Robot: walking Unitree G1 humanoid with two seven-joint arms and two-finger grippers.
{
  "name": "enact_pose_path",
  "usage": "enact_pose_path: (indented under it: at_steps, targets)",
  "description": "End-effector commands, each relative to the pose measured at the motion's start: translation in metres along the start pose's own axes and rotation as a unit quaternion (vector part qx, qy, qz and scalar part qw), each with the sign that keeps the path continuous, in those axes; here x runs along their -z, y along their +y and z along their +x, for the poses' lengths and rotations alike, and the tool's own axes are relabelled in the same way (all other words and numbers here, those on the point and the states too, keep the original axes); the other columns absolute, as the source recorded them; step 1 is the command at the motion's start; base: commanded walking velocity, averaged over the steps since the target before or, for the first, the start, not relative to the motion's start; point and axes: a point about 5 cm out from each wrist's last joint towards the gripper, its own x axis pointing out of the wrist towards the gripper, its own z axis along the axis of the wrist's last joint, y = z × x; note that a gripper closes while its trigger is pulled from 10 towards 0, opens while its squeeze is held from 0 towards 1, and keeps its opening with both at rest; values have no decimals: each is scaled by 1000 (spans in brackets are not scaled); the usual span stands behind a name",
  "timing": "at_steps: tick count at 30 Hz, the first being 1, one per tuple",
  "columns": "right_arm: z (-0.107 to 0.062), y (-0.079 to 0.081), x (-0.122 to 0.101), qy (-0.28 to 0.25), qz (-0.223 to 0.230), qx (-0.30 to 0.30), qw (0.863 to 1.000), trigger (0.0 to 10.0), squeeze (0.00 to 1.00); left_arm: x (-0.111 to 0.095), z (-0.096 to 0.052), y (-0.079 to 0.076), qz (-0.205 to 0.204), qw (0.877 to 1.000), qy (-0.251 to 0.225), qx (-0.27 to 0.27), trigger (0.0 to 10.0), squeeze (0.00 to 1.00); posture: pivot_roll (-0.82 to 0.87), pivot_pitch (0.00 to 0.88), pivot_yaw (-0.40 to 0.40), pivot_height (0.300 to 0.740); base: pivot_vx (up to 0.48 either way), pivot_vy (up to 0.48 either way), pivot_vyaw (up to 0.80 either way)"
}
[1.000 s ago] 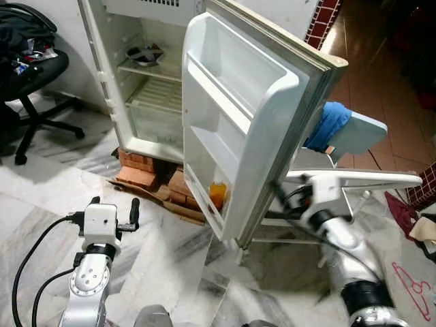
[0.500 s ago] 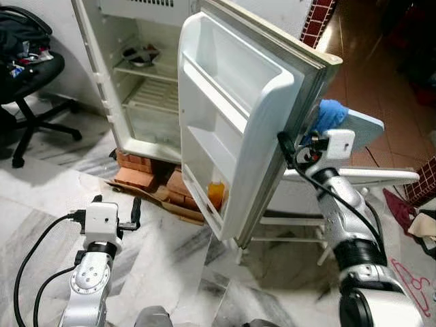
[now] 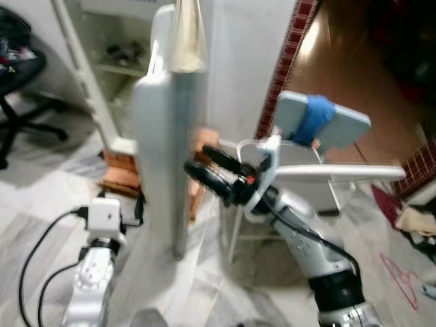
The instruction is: Restocking fridge
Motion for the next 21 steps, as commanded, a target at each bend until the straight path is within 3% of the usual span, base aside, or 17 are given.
enact_pose_path:
  at_steps: [1, 4, 5, 6, 7, 8, 11, 13, 14, 15, 16, 18, 21]
  targets:
    - [-20, -31, 15, 33, -10, 129, 991, 10000, 0, -4, 2, 1, -8, 1000, -10, -2, 10000, 0, 115, 0, -90, 740, 0, 0, 0]
    - [-37, -47, 18, 24, -29, 224, 974, 10000, 0, -5, 2, 1, -9, 1000, -11, -3, 10000, 0, 113, 0, -90, 740, 0, 0, 0]
    - [-37, -47, 18, 24, -29, 224, 974, 10000, 0, -5, 2, 1, -9, 1000, -11, -3, 10000, 0, 113, 0, -90, 740, 0, 0, 0]
    - [-50, -55, 21, 23, -35, 292, 955, 10000, 0, -4, 3, 1, -12, 1000, -9, -2, 10000, 0, 108, 0, -88, 740, 0, 0, 0]
    - [-54, -57, 22, 21, -32, 311, 950, 10000, 0, -4, 4, 1, -13, 1000, -8, -3, 10000, 0, 107, 0, -87, 740, 0, 0, 0]
    - [-54, -57, 22, 21, -32, 311, 950, 10000, 0, -4, 4, 1, -13, 1000, -8, -3, 10000, 0, 107, 0, -87, 740, 0, 0, 0]
    - [-66, -60, 28, 17, -52, 357, 932, 10000, 0, -5, 6, 1, -11, 1000, -10, -2, 10000, 0, 106, 0, -83, 740, 0, 0, 0]
    - [-66, -60, 28, 17, -52, 357, 932, 10000, 0, -5, 6, 1, -11, 1000, -10, -2, 10000, 0, 106, 0, -83, 740, 0, 0, 0]
    - [-69, -65, 30, 11, -68, 397, 915, 10000, 0, -7, 7, 1, -13, 1000, -13, -2, 10000, 0, 107, 0, -80, 740, 0, 0, 0]
    - [-69, -65, 30, 11, -68, 397, 915, 10000, 0, -7, 7, 1, -13, 1000, -13, -2, 10000, 0, 107, 0, -80, 740, 0, 0, 0]
    - [-71, -68, 29, 3, -72, 422, 904, 10000, 0, -8, 8, 1, -15, 1000, -17, 0, 10000, 0, 107, 0, -78, 740, 0, 0, 0]
    - [-74, -69, 28, 1, -67, 436, 897, 10000, 0, -11, 9, 1, -14, 1000, -26, 5, 10000, 0, 110, 0, -75, 740, 0, 0, 0]
    - [-80, -66, 25, -18, -77, 432, 898, 10000, 0, -15, 10, 2, -20, 999, -34, 5, 10000, 0, 109, 0, -69, 740, 0, 0, 0]
